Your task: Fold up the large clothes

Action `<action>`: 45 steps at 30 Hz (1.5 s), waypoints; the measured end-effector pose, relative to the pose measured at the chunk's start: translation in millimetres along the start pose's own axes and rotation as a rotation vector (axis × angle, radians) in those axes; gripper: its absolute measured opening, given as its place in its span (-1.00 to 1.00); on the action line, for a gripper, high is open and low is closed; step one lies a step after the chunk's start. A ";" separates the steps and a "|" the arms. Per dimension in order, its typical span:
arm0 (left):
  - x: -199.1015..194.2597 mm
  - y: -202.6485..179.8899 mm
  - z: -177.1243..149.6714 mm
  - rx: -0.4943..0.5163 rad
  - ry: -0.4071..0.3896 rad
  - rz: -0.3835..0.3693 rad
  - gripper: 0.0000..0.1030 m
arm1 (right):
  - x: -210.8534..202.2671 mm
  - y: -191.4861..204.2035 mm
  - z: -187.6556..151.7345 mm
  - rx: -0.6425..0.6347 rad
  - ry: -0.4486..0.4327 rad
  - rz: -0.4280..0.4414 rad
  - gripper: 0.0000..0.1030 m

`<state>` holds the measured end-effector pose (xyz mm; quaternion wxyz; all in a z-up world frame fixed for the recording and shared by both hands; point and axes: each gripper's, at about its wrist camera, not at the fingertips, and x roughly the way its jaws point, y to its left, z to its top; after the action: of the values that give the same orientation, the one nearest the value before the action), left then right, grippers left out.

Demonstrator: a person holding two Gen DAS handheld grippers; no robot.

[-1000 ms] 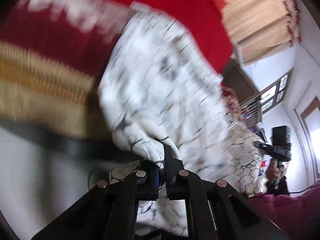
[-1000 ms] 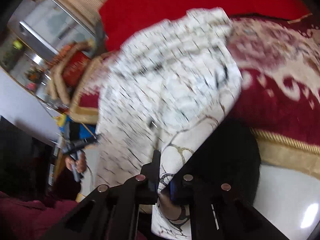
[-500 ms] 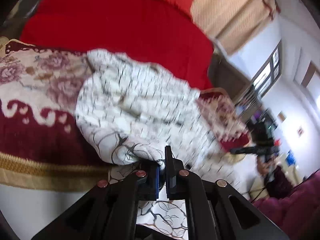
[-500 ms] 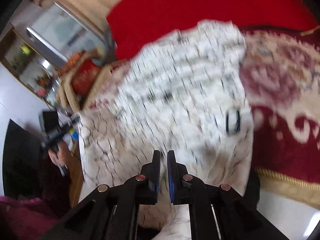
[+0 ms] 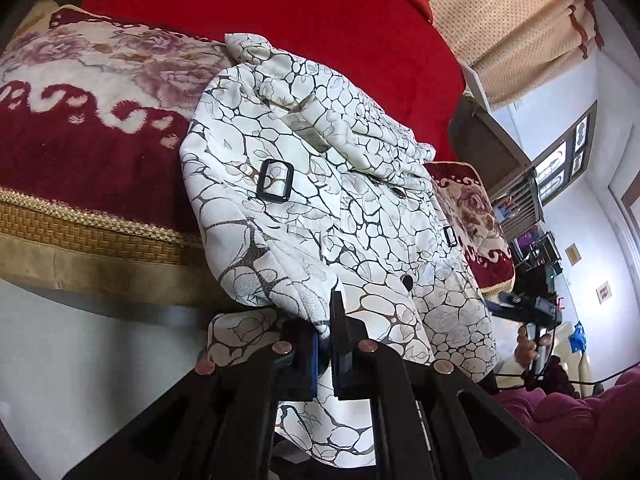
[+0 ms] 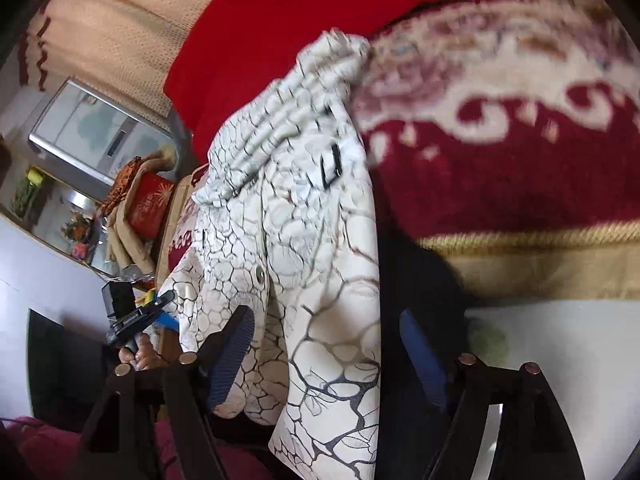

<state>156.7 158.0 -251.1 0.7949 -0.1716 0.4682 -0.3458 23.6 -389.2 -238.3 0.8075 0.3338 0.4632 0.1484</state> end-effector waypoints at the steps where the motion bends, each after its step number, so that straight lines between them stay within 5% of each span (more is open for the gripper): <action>1: -0.6 -0.1 0.0 -0.001 -0.001 0.001 -0.91 | 5.4 -0.4 -1.8 0.001 0.010 0.011 0.24; 6: -0.2 -0.1 0.4 -0.004 -0.009 -0.005 -0.91 | 26.4 30.6 -15.0 -0.105 0.075 0.085 -0.17; 9: 3.4 1.9 -1.3 -0.005 0.000 -0.001 -0.91 | 50.0 38.4 -16.1 -0.122 0.136 -0.005 -0.17; 13: 21.0 11.7 -7.7 -0.020 0.086 0.082 -0.82 | 53.3 39.3 -12.7 -0.080 0.156 -0.015 -0.04; 18: 45.5 27.3 -20.9 -0.055 0.178 0.129 -0.80 | 59.0 68.2 -22.4 -0.202 0.189 -0.142 0.02; 22: 61.2 38.6 -28.5 -0.097 0.185 0.142 -0.88 | 73.1 88.5 -28.4 -0.325 0.200 -0.316 -0.72; 27: 44.9 21.0 -11.8 -0.097 0.109 0.079 -0.91 | 69.7 97.7 -12.2 -0.309 0.166 -0.263 -0.91; 32: 0.3 -10.5 50.7 -0.063 -0.046 0.002 -0.92 | 58.1 114.8 30.1 -0.276 0.091 -0.104 -0.92; 37: -15.9 -25.9 120.9 -0.051 -0.120 -0.024 -0.92 | 44.1 118.2 95.4 -0.189 -0.010 0.014 -0.92; 43: 21.3 -25.3 199.0 -0.036 -0.043 0.017 -0.91 | 21.0 91.1 197.9 -0.046 -0.200 0.041 -0.92; 45: 39.3 -23.3 201.9 -0.037 -0.001 0.045 -0.91 | 24.9 80.1 223.7 -0.039 -0.148 0.008 -0.90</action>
<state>334.5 103.4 -160.3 0.7994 -0.1760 0.4777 -0.3191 231.8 -406.6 -122.4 0.8452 0.3301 0.3979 0.1354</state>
